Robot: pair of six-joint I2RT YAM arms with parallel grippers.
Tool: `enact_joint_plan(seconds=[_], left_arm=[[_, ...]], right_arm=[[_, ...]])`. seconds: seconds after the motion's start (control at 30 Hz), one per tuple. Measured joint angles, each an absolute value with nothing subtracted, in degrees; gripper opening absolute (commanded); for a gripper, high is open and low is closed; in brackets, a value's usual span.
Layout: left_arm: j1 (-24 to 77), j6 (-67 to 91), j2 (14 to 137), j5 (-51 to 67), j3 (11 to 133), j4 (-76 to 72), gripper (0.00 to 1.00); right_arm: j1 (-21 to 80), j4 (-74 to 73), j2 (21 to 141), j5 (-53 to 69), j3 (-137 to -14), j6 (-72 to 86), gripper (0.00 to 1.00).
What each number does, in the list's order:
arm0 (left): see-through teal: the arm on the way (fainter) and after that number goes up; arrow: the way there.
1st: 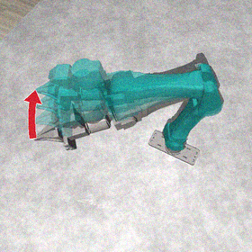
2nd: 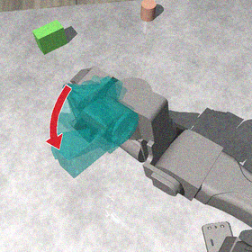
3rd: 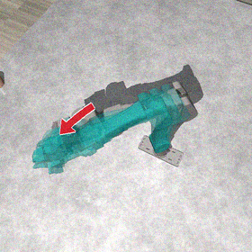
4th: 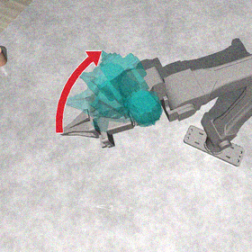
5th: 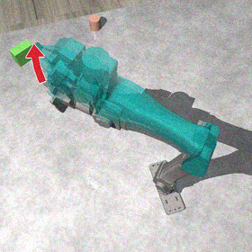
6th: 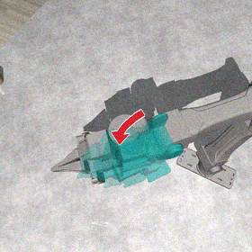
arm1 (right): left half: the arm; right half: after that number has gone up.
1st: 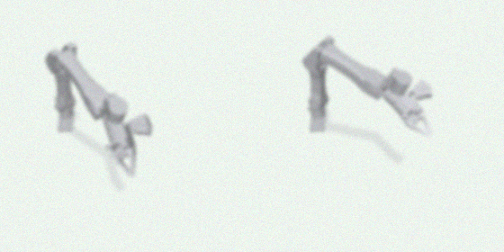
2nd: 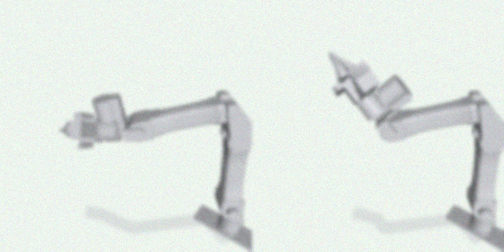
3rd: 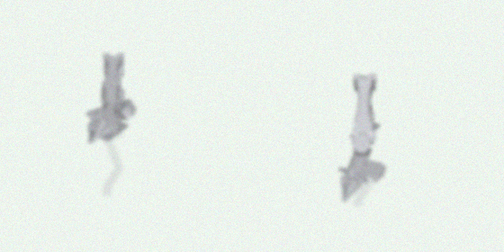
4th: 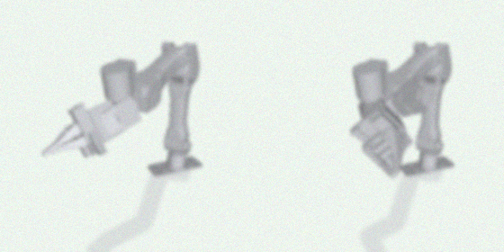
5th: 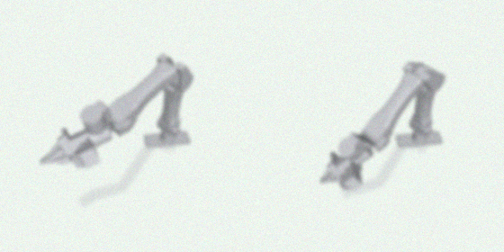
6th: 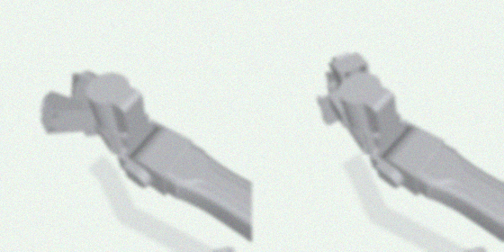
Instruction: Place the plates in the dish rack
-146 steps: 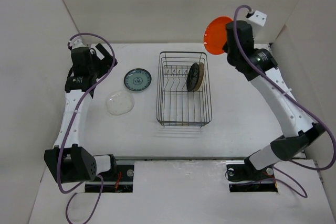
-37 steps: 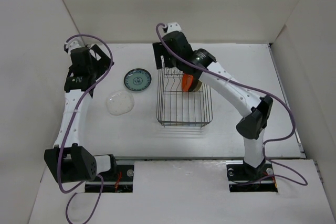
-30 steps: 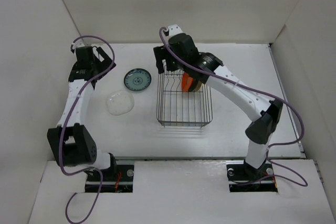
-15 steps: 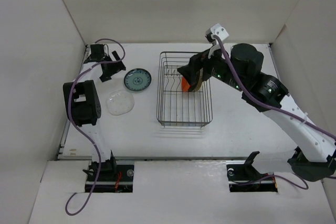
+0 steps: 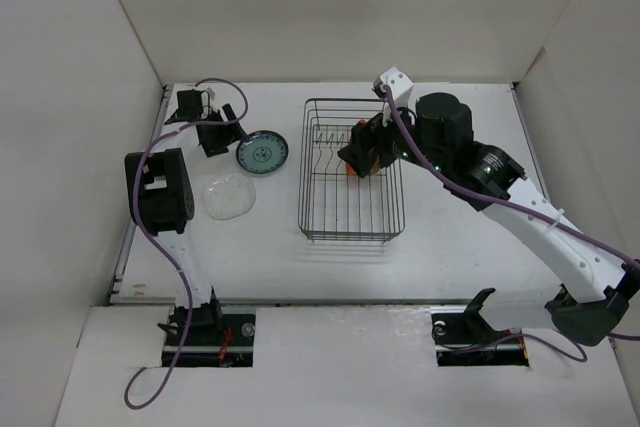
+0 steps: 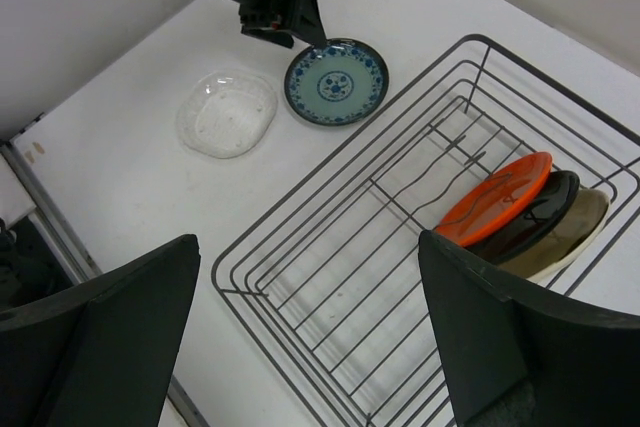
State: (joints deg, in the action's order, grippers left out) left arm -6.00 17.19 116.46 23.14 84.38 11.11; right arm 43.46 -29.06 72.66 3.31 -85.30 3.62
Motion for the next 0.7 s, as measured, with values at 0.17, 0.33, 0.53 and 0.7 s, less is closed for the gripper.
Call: enact_joint_plan(seconds=[0.17, 0.33, 0.53, 0.7], left_arm=[[-6.00, 16.23, 118.85, 23.51, 84.49, 11.75, 0.64], [-6.00, 15.68, 119.55, 24.08, 84.53, 11.84, 0.46], [-6.00, 15.42, 120.16, 25.02, 84.71, 11.79, 0.34], [-6.00, 15.35, 120.38, 25.10, 84.71, 11.92, 0.22]], right_arm=[[43.09, -28.86, 72.27, 4.49, -85.30, 3.62, 0.94], [43.09, -28.84, 72.25, 4.73, -85.30, 3.62, 0.94], [43.09, -28.75, 72.25, 4.75, -85.30, 3.62, 0.94], [43.09, -28.71, 72.25, 4.75, -85.30, 3.62, 0.94]])
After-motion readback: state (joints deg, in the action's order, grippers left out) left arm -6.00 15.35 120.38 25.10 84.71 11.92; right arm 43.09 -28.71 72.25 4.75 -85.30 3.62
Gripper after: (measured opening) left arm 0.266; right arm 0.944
